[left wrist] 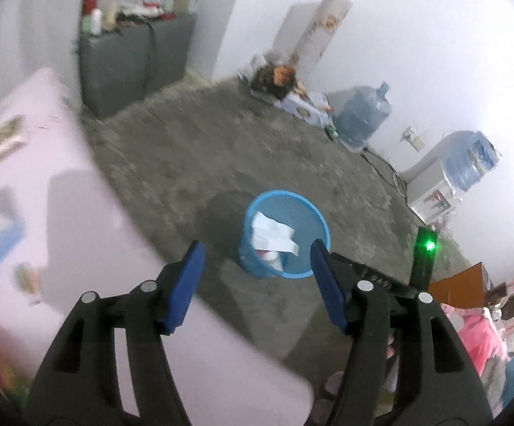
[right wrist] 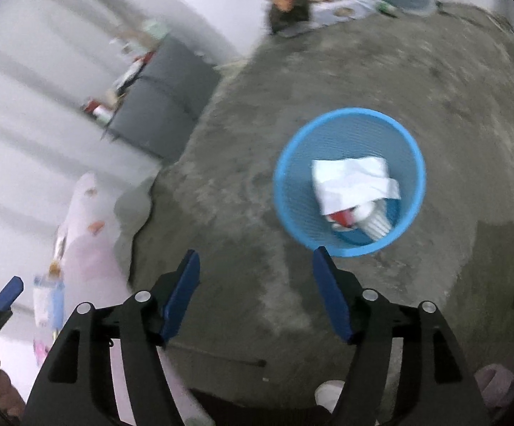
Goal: Collect trash
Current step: 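Move both tools back over the trash on the table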
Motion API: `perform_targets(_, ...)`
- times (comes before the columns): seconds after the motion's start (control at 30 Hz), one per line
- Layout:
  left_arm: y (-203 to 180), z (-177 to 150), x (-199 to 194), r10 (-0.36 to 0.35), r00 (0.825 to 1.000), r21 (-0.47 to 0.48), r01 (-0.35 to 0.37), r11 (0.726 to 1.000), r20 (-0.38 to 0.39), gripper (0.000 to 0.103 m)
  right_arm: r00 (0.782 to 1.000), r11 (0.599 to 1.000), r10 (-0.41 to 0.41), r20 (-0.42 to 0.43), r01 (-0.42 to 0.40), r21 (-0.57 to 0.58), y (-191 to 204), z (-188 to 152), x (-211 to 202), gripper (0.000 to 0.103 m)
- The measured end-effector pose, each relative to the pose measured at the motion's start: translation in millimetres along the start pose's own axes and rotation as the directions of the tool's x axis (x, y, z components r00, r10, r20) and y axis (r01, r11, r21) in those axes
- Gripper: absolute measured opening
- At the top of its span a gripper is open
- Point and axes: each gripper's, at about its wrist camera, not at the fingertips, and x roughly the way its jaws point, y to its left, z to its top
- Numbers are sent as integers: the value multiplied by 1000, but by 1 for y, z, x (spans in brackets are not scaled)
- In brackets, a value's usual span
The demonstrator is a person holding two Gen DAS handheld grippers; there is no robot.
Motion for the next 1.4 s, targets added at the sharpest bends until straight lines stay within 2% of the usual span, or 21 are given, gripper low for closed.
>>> perform_targets(0.1,23,-15,-51,47,996,-6,-46,999,76,64,999,995,32,-9,-32,-92,36,-5,-12,70)
perform_targets(0.23,56,-35,-106,84,984,-69,-74,995,154,67,996,979,88,-26,-91,-185,85,-13,-28,72)
perform_targets(0.47,103,-84,-189,169,951,-195,-120,973,257,67,984,934,162,-69,-176,-311,161,-35,-44,73)
perform_targets(0.53,111,-91,-204,192,942,-207,-136,969,275,68,981,923,171,-89,-191,-334,177,-41,-45,73)
perform_targets(0.77,133,-122,-264,274,894,-267,-183,946,356,70,968,891,203,-149,-246,-382,222,-57,-47,74)
perform_targets(1.0,158,-146,-301,313,866,-334,-183,925,391,70,952,855,218,-214,-292,-428,265,-78,-39,74)
perform_targets(1.1,170,-150,-303,325,862,-344,-191,919,389,70,946,846,213,-245,-304,-437,281,-86,-29,74)
perform_targets(1.2,184,-147,-298,320,869,-350,-187,918,376,70,944,841,201,-261,-303,-448,292,-91,-17,74)
perform_targets(1.4,223,-110,-273,259,911,-385,-125,915,320,70,940,823,197,-278,-312,-475,315,-90,9,74)
